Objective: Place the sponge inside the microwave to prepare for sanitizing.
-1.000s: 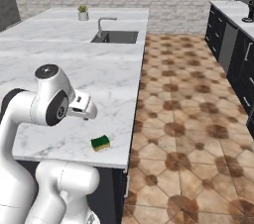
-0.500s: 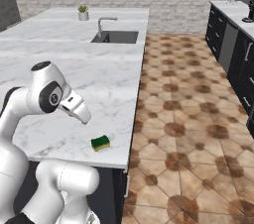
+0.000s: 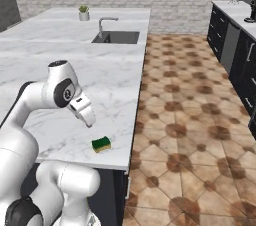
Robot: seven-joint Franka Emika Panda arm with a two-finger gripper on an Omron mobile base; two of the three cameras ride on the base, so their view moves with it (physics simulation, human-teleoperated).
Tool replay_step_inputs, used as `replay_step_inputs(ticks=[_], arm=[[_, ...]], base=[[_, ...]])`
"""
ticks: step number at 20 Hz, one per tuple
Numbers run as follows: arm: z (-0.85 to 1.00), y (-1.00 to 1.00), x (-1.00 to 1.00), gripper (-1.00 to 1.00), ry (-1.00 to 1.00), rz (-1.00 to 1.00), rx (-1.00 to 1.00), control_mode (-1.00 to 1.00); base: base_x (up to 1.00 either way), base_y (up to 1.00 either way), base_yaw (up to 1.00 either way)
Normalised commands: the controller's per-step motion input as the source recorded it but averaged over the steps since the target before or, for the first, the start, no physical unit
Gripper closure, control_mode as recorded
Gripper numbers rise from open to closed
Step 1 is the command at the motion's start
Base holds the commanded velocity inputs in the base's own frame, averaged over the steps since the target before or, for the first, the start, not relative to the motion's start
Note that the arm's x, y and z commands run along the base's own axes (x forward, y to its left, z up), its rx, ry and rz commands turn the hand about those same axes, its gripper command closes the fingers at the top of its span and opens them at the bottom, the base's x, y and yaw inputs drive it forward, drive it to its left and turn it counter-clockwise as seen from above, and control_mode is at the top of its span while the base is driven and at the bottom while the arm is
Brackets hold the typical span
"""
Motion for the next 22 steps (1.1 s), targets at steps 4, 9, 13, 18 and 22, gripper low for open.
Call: replay_step_inputs(ticks=[4,9,13,18,22], arm=[[-0.25,-0.03,0.05,-1.0,0.0,-0.01,0.08,-1.0],[-0.27,0.0,0.26,-1.0,0.0,-0.08,0.02,-1.0],[-0.25,-0.01,0.34,-1.0,0.01,-0.09,0.05,-1.0],[-0.19,-0.08,0.31,-1.0,0.13,-0.12,0.11,-1.0],[-0.27,-0.14,0.09,-1.0,0.17,-0.07,0.01,-1.0]], base=[[0.0,0.0,0.0],[0.0,0.0,0.0],[0.0,0.0,0.0],[0.0,0.0,0.0],[0.0,0.0,0.0]])
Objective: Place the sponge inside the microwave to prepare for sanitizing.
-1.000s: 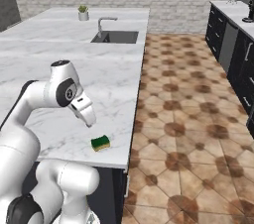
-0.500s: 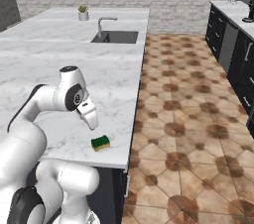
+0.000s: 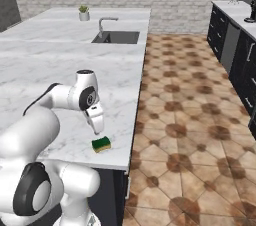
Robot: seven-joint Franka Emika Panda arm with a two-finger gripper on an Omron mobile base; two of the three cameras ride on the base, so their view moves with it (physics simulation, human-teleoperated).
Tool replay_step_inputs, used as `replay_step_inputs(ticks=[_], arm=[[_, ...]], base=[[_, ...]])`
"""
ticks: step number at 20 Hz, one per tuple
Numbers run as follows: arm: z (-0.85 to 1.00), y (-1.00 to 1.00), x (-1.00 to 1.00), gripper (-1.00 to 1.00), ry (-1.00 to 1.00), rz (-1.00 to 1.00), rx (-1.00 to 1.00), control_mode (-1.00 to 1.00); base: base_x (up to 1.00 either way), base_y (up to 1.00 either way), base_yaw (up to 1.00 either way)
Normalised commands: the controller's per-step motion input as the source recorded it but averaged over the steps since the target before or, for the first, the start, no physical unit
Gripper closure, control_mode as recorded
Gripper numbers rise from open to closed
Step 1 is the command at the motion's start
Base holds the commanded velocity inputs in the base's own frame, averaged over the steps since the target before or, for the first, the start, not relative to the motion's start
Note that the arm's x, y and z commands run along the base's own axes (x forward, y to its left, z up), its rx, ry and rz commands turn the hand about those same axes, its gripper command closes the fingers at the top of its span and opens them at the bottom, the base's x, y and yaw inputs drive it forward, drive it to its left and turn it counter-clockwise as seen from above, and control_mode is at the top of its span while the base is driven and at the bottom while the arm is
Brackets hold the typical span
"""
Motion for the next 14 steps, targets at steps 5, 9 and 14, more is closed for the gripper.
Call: replay_step_inputs(ticks=[5,9,14], arm=[[-0.24,-0.06,0.09,-1.0,0.14,-0.06,0.0,-1.0],[-0.22,0.0,0.16,-1.0,0.03,-0.03,0.0,-1.0],[-0.21,0.0,0.23,-1.0,0.0,-0.06,0.04,-1.0]], base=[[0.0,0.0,0.0],[0.0,0.0,0.0],[0.0,0.0,0.0]])
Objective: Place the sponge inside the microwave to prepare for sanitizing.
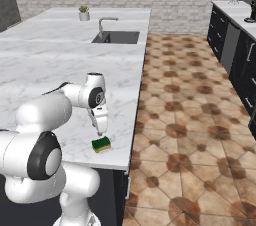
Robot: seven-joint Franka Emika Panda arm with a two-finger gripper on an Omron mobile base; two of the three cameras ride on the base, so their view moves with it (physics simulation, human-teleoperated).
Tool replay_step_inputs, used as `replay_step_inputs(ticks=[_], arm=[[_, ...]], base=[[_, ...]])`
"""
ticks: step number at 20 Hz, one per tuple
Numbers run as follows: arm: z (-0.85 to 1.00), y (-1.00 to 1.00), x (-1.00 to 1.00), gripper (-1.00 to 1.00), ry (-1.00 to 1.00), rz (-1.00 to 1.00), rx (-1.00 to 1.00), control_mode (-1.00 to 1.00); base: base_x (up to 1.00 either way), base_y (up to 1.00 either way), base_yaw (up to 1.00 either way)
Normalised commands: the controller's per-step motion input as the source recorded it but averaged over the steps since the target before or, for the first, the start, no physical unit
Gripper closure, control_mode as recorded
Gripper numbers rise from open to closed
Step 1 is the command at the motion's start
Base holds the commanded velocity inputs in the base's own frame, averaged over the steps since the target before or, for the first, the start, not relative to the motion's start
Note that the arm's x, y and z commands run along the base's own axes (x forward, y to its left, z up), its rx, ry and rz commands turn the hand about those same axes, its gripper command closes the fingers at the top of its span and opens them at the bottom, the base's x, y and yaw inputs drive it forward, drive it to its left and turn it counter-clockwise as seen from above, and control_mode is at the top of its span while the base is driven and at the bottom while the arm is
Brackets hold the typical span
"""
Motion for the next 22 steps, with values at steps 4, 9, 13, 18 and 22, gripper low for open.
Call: replay_step_inputs(ticks=[4,9,13,18,22], arm=[[-0.23,0.0,0.18,-1.0,0.0,-0.07,0.02,-1.0],[-0.23,-0.03,0.0,-1.0,0.0,-0.04,0.02,-1.0],[-0.25,-0.01,0.0,-1.0,0.0,-0.04,0.0,-1.0],[-0.25,-0.01,0.02,-1.0,0.0,-0.02,0.02,-1.0],[-0.26,0.0,0.0,-1.0,-0.01,0.0,0.0,-1.0]], base=[[0.0,0.0,0.0],[0.0,0.0,0.0],[0.0,0.0,0.0],[0.0,0.0,0.0],[0.0,0.0,0.0]])
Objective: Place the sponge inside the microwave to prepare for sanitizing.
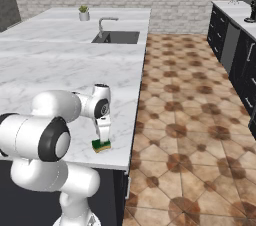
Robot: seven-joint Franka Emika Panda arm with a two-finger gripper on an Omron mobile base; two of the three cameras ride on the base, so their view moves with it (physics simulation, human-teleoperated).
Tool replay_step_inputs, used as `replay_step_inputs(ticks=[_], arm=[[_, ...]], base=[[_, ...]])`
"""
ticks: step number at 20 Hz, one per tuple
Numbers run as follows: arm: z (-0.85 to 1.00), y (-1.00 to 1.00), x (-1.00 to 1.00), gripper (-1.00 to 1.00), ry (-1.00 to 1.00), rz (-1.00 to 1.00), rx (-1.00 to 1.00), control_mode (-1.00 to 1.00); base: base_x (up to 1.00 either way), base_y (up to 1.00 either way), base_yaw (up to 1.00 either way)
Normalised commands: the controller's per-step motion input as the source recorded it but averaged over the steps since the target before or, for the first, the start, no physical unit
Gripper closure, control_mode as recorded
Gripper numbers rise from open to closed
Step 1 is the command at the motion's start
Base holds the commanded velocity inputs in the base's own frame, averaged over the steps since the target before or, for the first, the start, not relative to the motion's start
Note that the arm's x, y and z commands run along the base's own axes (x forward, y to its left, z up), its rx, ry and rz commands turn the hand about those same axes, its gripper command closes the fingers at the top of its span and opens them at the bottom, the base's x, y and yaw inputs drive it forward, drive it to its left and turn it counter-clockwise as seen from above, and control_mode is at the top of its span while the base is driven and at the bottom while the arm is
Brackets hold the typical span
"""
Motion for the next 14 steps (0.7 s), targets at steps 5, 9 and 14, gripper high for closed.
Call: replay_step_inputs(ticks=[5,9,14], arm=[[-0.2,0.0,-0.01,-1.0,-0.01,0.0,0.0,-1.0],[-0.18,0.0,-0.03,-1.0,-0.03,0.0,0.0,-1.0],[-0.17,0.0,0.0,-1.0,0.0,-0.02,0.0,-1.0]], base=[[0.0,0.0,0.0],[0.0,0.0,0.0],[0.0,0.0,0.0]])
